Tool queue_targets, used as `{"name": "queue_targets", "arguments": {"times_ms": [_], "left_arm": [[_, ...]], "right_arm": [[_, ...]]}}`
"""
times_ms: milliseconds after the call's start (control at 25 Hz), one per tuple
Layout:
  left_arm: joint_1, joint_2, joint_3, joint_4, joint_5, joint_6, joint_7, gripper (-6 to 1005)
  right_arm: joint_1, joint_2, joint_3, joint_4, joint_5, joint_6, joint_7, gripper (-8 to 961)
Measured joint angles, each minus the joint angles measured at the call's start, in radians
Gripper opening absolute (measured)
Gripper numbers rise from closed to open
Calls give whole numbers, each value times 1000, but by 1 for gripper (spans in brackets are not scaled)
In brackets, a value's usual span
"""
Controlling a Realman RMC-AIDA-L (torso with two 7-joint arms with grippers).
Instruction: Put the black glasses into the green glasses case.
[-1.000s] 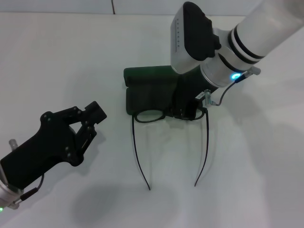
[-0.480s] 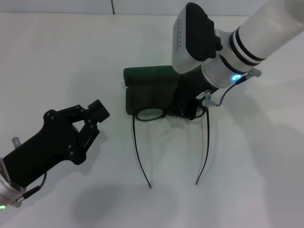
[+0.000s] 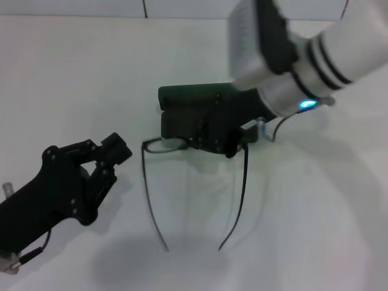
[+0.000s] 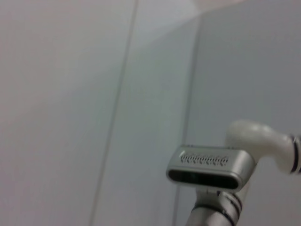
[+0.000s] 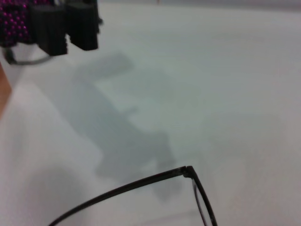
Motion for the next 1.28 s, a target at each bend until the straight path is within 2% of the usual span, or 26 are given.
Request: {"name": "queue_targets", "arguments": {"times_ms": [120, 200, 320, 400, 600, 840, 1040, 1280], "left_arm": [[-29, -3, 7, 7, 11, 65, 8, 110], [-56, -4, 10, 5, 14, 112, 9, 96], [-104, -7, 29, 2, 4, 146, -18, 75], [-141, -9, 43, -1, -3, 148, -43, 61], [-263, -9, 78, -23, -10, 146, -90, 31], [-407, -13, 81, -132, 2, 128, -85, 29], [-438, -21, 82, -150, 4, 91, -80, 28], [-429, -22, 82, -151, -2, 85, -80, 28]], "right_arm": [[-140, 5, 80, -159, 22, -48, -9, 32], [-226, 4, 119, -229, 98, -57, -44, 32], [-318, 3, 195, -260, 227, -92, -125, 32], [-354, 4, 247, -249, 310, -134, -171, 32], [-377, 0, 355, -114, 509, -279, -271, 32], [-334, -3, 390, 60, 635, -416, -359, 32], [-327, -1, 389, 84, 638, -447, -368, 32], [-329, 0, 392, 97, 644, -469, -369, 32]]}}
